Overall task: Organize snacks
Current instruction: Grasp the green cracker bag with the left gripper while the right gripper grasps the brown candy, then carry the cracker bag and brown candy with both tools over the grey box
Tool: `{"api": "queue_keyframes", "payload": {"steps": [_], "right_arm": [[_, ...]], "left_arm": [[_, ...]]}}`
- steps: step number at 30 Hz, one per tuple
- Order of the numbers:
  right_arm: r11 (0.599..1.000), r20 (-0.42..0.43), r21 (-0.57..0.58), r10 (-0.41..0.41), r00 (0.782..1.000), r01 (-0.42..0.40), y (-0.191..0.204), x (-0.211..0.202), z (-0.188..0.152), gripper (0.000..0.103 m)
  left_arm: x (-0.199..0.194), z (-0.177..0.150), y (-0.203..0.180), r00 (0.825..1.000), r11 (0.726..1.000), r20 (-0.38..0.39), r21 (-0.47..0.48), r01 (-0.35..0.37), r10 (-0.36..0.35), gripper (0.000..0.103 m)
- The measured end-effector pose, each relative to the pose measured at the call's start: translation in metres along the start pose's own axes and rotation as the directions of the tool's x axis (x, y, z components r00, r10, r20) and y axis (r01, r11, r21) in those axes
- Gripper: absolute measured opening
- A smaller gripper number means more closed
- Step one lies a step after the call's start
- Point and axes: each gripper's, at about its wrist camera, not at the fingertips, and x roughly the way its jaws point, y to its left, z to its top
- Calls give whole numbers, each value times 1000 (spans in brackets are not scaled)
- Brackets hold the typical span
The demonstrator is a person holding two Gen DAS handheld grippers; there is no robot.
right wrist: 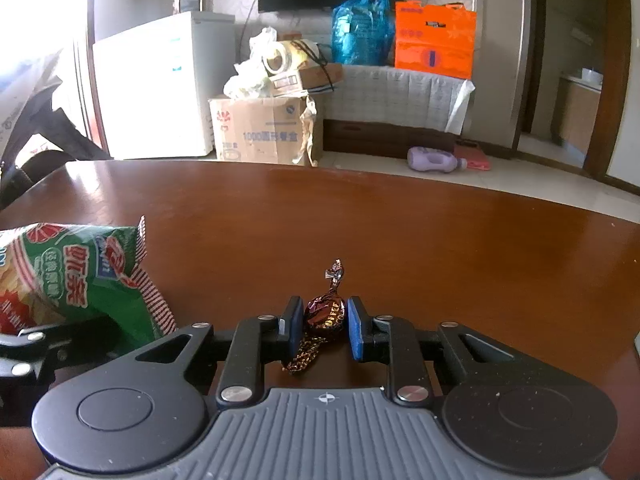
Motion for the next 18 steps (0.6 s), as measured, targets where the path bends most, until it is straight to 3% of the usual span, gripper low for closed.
{"api": "queue_keyframes", "payload": {"steps": [18], "right_arm": [[1000,-5,-4,9,1000,-9,0,-9,-3,25]], "left_arm": [[-4,-4,3,1000,1000,24,7,5,-6,69]]}}
